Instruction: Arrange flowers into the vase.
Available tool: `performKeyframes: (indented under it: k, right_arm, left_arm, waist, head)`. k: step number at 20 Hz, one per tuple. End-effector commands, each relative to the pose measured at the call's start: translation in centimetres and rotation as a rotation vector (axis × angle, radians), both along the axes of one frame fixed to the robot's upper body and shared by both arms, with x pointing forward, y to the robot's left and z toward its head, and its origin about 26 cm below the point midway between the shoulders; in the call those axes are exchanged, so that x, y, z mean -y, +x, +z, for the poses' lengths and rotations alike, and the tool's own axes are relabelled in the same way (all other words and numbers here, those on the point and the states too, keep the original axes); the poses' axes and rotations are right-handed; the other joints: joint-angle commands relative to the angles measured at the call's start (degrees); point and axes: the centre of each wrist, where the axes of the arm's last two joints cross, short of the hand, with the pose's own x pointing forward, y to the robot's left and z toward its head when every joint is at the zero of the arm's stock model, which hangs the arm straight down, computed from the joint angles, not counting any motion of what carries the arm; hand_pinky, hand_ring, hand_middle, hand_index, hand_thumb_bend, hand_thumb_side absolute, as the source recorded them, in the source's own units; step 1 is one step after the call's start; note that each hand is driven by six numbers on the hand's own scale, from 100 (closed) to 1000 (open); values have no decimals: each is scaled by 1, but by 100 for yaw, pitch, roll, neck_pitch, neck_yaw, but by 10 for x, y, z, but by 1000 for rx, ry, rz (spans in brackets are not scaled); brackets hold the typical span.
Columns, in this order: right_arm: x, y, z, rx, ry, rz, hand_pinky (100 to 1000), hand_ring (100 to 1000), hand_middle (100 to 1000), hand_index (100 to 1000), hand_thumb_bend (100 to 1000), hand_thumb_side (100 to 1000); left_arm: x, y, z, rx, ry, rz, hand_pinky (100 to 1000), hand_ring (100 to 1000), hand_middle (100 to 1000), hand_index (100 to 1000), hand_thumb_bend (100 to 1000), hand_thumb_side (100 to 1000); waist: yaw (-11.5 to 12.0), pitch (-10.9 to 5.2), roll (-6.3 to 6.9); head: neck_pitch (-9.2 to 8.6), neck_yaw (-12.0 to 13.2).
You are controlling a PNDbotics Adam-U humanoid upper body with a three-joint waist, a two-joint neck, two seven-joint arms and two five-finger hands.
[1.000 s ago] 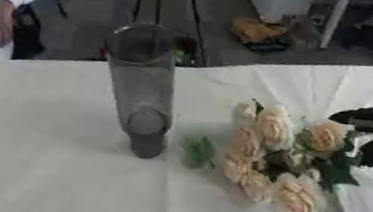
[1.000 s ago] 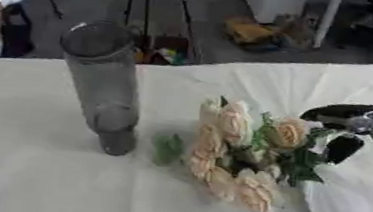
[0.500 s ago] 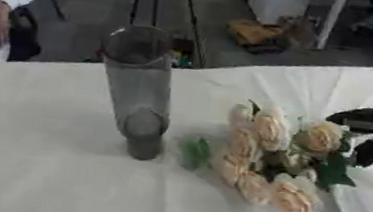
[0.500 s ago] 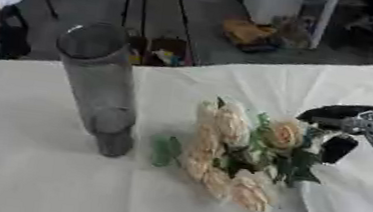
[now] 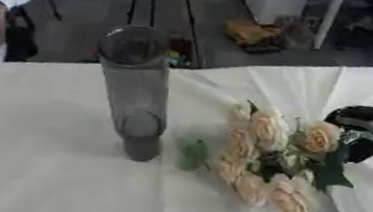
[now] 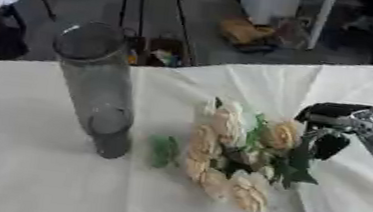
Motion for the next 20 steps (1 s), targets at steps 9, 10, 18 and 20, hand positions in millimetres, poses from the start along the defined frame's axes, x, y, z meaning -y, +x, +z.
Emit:
performKeyframes:
  k: [9,10,18,20]
  right_arm:
    - [0,6,-13,27,-24,1,430,257,218,282,245,217]
    - [0,7,-14,32,-26,-3,426,253,213,277,242,217]
    - [0,14,-23,137,-4,-53,135,100,100,122,198,283]
    - [-1,15,-21,179,20,-49,100,100,100,100,235,272]
  left_arm:
    - [-3,-4,7,30,-1,12,872,939,895,962,100,1000]
    - [-3,-4,7,30,-2,12,872,939,894,962,100,1000]
    - [-3,-4,8,32,-7,13,871,929,875,962,100,1000]
    - [-3,-4,7,31,-8,14,871,928,873,961,100,1000]
  waist:
    - [31,-55,-20]
    - [33,-55,-21]
    - [57,-33,-17]
    - [59,-26,-11]
  head:
    - [-66,-71]
    - [-65,-76]
    - [-109,-94]
    - [-113,-98]
